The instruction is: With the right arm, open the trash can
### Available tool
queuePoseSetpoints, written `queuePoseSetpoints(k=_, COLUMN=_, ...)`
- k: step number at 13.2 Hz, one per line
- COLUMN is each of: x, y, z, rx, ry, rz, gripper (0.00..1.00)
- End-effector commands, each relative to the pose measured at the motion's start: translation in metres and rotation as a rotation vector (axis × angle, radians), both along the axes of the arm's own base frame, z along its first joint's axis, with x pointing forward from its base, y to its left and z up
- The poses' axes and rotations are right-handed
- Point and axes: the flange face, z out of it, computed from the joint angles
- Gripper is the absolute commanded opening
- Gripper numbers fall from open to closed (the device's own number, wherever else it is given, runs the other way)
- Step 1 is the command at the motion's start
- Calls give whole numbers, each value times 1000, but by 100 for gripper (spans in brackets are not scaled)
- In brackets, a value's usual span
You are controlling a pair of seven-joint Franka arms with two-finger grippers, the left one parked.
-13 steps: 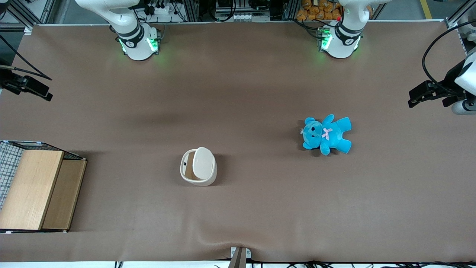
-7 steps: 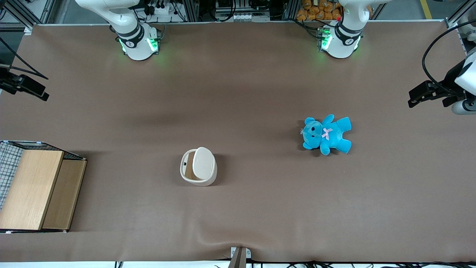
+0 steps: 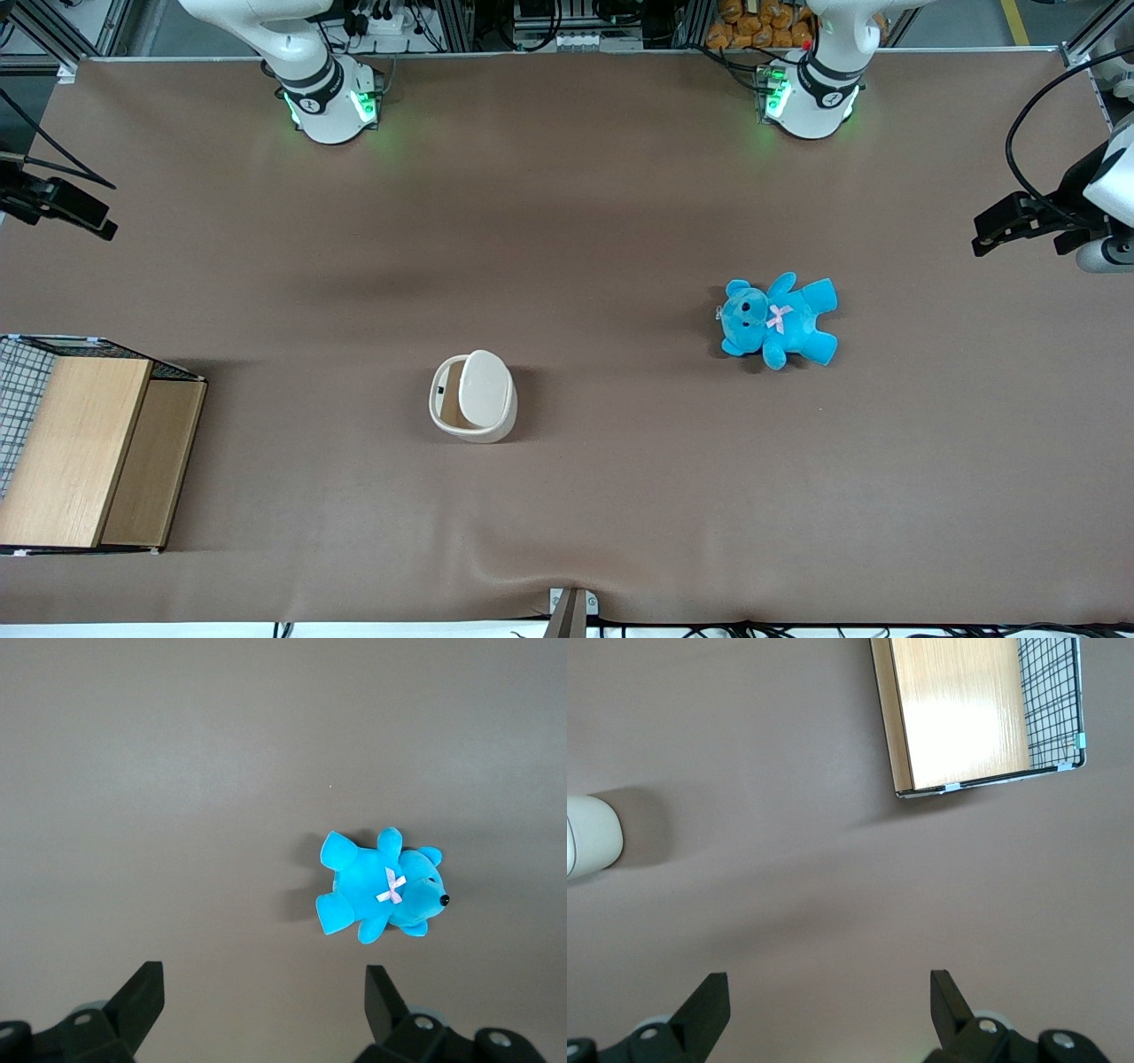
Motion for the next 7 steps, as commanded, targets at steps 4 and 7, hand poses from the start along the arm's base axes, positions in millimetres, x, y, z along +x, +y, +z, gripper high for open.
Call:
queuePoseSetpoints(k=4, x=5, y=-7, z=3, rx=-3, ry=-15, rz=9, gripper=100)
queuePoseSetpoints(k=7, x=5, y=-13, z=4, rx=-2, ry=-16, rz=9, gripper=100)
